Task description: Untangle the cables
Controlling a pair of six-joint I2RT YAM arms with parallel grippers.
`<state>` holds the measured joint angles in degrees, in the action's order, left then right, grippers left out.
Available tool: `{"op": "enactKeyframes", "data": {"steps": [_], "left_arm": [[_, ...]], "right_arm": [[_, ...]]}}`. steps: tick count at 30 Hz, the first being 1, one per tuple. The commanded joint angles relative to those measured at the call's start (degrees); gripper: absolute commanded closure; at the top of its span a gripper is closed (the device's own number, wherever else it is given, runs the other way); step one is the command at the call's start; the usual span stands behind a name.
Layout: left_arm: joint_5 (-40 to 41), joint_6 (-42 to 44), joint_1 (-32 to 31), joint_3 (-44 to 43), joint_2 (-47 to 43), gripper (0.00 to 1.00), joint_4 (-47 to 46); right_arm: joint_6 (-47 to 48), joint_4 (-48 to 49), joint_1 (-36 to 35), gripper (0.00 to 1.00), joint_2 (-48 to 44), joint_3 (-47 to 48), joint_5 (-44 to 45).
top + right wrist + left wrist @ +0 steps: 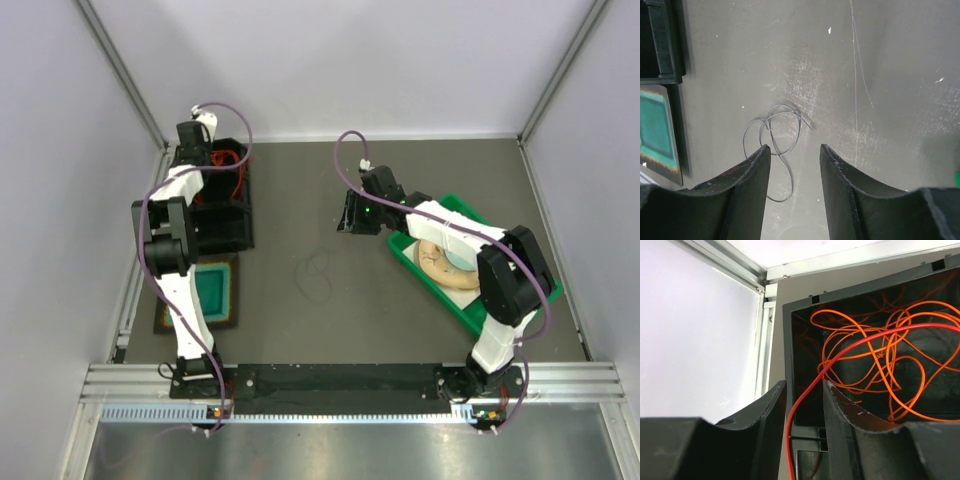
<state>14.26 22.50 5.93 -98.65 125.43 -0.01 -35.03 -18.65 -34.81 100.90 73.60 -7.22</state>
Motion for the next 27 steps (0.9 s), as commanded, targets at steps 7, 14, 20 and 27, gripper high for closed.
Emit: {"op": "enactKeyframes", "data": {"steps": [7,14,20,27], "left_arm": [[1.47,0.44,-0.05,-1.28,1.75,0.60,-3.07],[2.26,0.00,-0.22,-1.98,2.37,0.68,-3.24],[4.19,0.87,-0.66,-1.72,1.14,0.99,-4.38],[6.65,3.25,-1.62,1.09,-2.64,1.00,-6.40]], "right_arm": [[0.49,0.99,-0.26,0.56,0.61,2.07,-0.25],[0.48,0.99,-0.26,0.56,0.70,1.98,-0.16],[0.48,0.99,-0.17,0.56,0.87,2.07,-0.25],[0.48,0.99,-0.26,0.56,0.70,2.07,-0.33]]}}
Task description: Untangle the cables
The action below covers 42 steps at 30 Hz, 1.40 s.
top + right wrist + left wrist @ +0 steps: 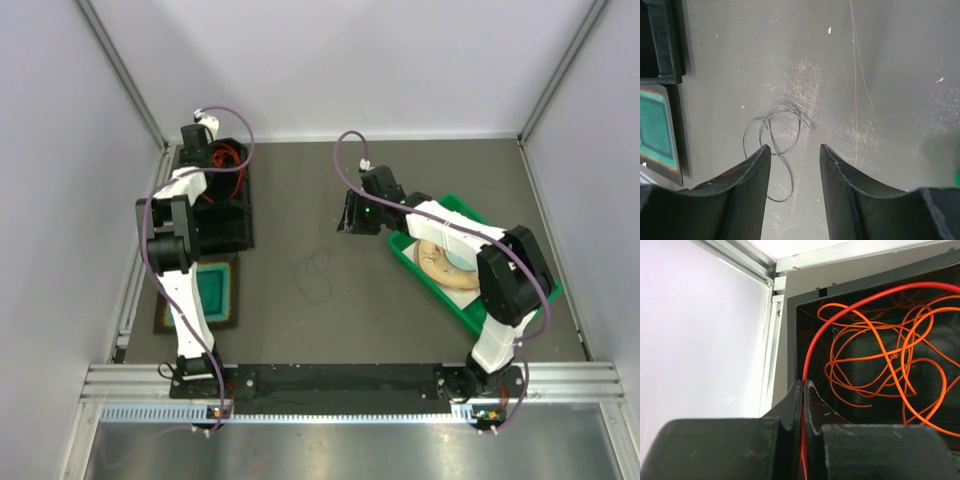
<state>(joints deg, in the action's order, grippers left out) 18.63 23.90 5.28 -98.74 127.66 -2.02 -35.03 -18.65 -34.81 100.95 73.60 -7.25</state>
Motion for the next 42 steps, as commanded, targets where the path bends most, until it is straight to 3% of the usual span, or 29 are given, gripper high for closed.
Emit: {"op": "enactKeyframes", "data": {"steps": [1,7,12,25,31,42], "left_arm": [[2.89,2.29,-1.06,1.62,-5.48,1.00,-4.39],[8.87,7.29,-3.78,8.81,-11.37,1.00,-6.06],[10.19,5.37,-3.96,14.09,-16.47,1.00,-6.42],[10.98,-12.71,-3.96,26.75,-23.86,1.00,0.25],[15.55,-23.72,-4.14,27.99,-25.44,1.00,6.50],[12.04,-35.84,-4.14,19.82,-22.98,1.00,24.86]], "right_arm": [[0.48,0.99,-0.26,0.56,0.74,2.07,-0.31],[0.31,1.52,-0.17,0.56,0.66,1.63,-0.75],[0.31,2.13,-0.17,0.56,0.48,1.19,-1.02],[-0.04,2.66,-0.35,0.56,-0.84,0.40,-0.93],[-0.22,2.92,-0.35,0.56,-1.19,0.05,-0.93],[-0.04,2.57,-1.05,0.56,-1.45,0.14,-0.66]]}}
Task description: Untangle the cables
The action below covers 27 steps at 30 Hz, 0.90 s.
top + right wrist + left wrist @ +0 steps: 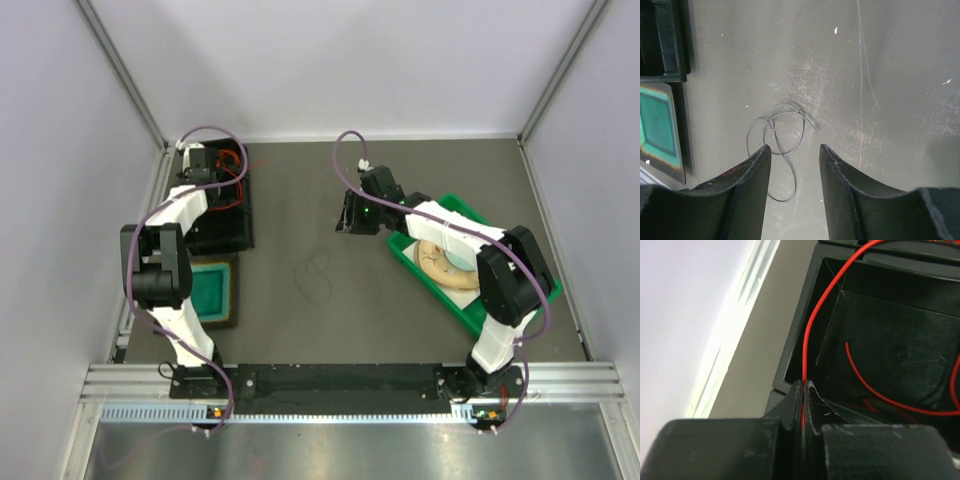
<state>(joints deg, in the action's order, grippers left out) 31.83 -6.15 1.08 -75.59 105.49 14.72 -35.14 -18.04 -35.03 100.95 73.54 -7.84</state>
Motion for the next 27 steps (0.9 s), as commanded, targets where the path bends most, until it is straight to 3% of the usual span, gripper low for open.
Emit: {"op": "enactKeyframes", "data": {"steps": [1,13,22,27], "left_arm": [[-1.68,-5.80,0.06,-3.59,-0.81,1.00,8.65],[-5.73,-17.04,0.06,-6.67,-0.64,1.00,19.28],[-11.18,-27.15,0.32,-20.28,6.21,1.00,33.87],[-14.77,-32.69,1.64,-21.09,6.40,1.00,38.01]], "right_arm": [[0.07,2.05,-0.75,0.56,-1.45,0.20,-0.07],[0.07,2.40,-1.10,0.56,-1.37,-0.15,-0.51],[0.07,2.40,-1.36,0.56,-2.33,-0.76,-0.16],[0.15,2.40,-1.45,0.56,-2.60,-1.03,-0.16]]}}
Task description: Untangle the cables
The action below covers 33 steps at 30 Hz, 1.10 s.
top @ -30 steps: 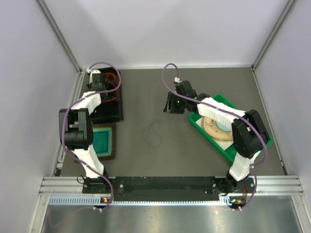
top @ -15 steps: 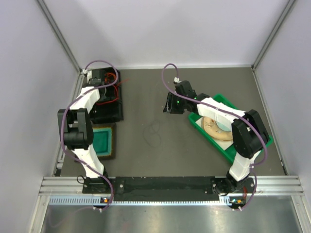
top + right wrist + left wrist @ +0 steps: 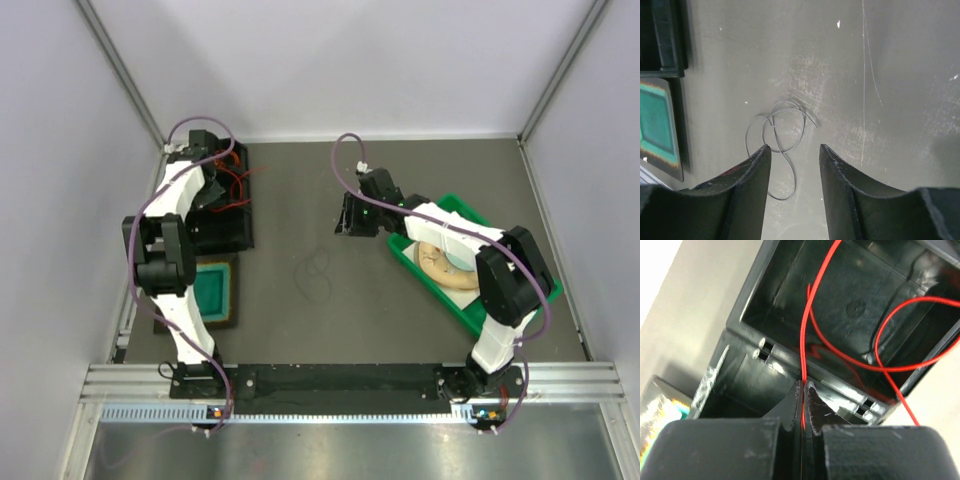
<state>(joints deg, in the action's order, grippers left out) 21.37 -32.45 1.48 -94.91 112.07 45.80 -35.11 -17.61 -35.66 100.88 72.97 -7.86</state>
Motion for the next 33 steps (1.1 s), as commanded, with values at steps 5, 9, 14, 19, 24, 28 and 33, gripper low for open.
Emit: {"op": "enactKeyframes", "data": {"steps": [5,9,14,19,24,28,33], "left_arm": [[-10.81,-16.91,4.85,0.78,-1.86,1.00,7.11],[-13.72,-24.58,5.21,1.05,-1.86,1.00,6.67],[-13.98,-34.07,5.29,0.96,-2.38,1.00,3.77],[-16.35,-43.47,5.12,3.41,-5.36,1.00,0.18],[-19.07,-47.36,5.12,4.04,-6.52,1.00,-3.79],[-18.47,-51.03,5.12,3.24,-6.34,1.00,-4.05],[-14.17,-57.11,5.12,5.43,-5.90,1.00,-7.21]], "right_arm": [[0.04,2.22,-0.82,0.56,-2.97,-0.81,-0.14],[-0.13,2.40,-0.90,0.56,-3.06,-1.25,-0.32],[0.04,2.23,-1.17,0.57,-3.76,-2.13,-0.05],[0.13,2.22,-1.17,0.56,-4.55,-3.01,0.30],[-0.04,2.31,-1.17,0.57,-4.55,-3.18,-0.05],[0.13,2.23,-1.17,0.56,-4.64,-3.27,0.04],[0.04,2.31,-1.08,0.56,-4.64,-3.36,-0.05]]}}
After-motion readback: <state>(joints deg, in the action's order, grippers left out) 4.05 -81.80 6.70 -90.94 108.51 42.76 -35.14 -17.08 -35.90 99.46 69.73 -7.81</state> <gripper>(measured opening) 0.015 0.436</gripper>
